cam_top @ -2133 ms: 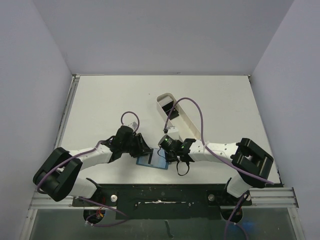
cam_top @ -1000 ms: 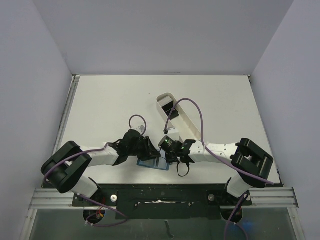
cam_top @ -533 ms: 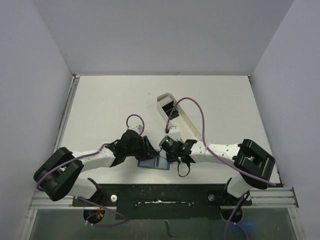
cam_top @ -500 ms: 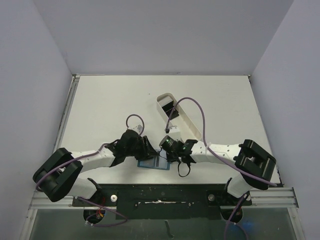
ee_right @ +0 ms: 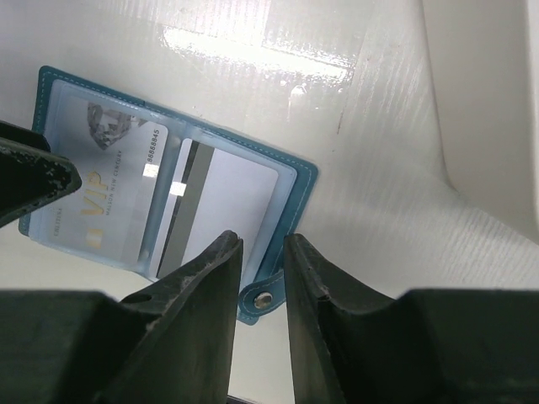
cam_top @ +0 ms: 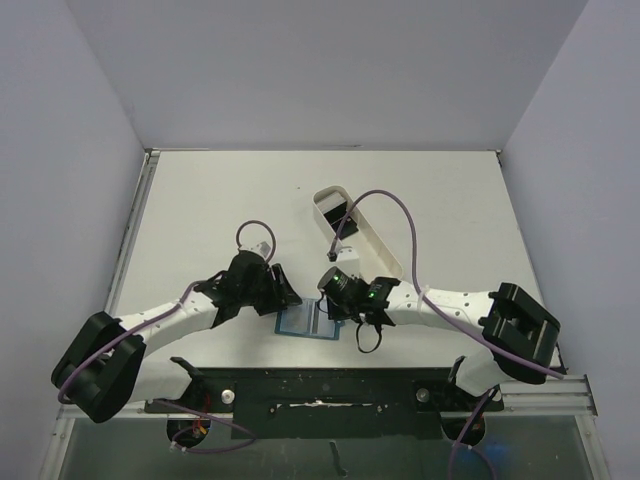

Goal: Put the credit cards into the card holder
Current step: Insert the credit card into the card holder, then turn over the card slot in the card holder.

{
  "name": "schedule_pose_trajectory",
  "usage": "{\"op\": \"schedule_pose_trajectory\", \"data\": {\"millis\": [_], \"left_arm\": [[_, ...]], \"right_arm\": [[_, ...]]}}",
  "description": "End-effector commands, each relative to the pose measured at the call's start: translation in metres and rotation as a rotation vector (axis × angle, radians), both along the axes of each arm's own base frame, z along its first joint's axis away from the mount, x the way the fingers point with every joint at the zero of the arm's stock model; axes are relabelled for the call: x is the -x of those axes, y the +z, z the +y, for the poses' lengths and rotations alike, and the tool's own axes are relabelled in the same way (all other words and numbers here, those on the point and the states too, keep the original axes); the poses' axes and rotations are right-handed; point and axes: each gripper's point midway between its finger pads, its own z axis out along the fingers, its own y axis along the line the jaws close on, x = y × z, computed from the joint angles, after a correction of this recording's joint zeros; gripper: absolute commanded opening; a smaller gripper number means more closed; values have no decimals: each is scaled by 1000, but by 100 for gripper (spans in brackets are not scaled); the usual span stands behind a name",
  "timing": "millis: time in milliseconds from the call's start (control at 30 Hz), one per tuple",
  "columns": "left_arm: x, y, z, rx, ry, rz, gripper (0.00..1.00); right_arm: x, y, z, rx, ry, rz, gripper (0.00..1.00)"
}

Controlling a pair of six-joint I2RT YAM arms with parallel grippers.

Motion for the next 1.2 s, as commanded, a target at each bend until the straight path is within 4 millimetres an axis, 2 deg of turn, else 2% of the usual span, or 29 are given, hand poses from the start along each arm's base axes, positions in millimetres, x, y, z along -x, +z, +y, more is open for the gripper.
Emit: {"op": "schedule_pose_trajectory", "data": {"millis": [0,367,833,933,1167], "left_arm": [[-9,13,5,3,-11,-50,50],[-6,6,4,22,-27,-36,50],[-3,-7,8,18,-13,-4,50],[-3,-8,8,20,-9,-2,50],[1,-1,4,125,-7,12,50]], "right_arm": [[-10,11,21,-51,3,-35,28],[-1,-21,9,17,-4,22,25],[-1,-24,8,18,-8,21,24],[-3,-16,12,5,-3,13,23],[-11,22,37,-97,35,-27,23]]}}
